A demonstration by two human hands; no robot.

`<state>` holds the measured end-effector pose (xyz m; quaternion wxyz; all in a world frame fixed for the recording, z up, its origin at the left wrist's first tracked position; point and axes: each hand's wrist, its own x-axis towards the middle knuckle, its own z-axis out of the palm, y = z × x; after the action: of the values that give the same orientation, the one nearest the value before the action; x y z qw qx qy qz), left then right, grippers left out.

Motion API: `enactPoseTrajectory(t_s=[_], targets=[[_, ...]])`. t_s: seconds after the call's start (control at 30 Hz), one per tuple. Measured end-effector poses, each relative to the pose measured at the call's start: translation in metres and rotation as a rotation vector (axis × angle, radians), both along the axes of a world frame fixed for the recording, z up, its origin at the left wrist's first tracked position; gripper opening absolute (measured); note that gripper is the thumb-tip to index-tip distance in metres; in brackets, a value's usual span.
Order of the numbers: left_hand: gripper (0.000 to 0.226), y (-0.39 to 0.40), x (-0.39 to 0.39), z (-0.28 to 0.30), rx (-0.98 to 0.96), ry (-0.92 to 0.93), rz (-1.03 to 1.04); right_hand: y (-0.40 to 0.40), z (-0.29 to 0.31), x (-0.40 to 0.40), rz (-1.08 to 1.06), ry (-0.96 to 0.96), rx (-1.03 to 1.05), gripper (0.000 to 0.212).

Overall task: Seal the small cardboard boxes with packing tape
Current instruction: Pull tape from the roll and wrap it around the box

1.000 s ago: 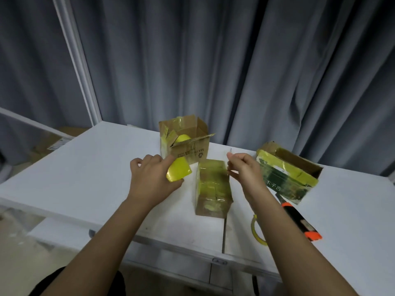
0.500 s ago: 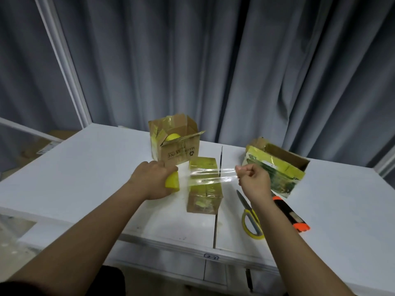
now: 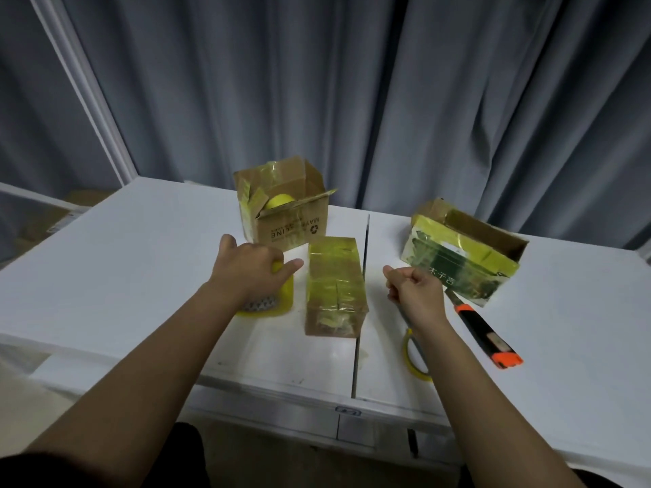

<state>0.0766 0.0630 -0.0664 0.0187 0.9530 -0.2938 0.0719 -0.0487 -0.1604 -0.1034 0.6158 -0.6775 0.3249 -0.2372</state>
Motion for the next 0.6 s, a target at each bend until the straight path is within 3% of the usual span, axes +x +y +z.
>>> enactPoseTrajectory(t_s=[0.6], targets=[[0.090, -0.013, 0.007, -0.024, -0.093, 0.008, 0.123, -0.008, -0.012, 0.003, 0.027, -0.004, 0.138, 0.019]])
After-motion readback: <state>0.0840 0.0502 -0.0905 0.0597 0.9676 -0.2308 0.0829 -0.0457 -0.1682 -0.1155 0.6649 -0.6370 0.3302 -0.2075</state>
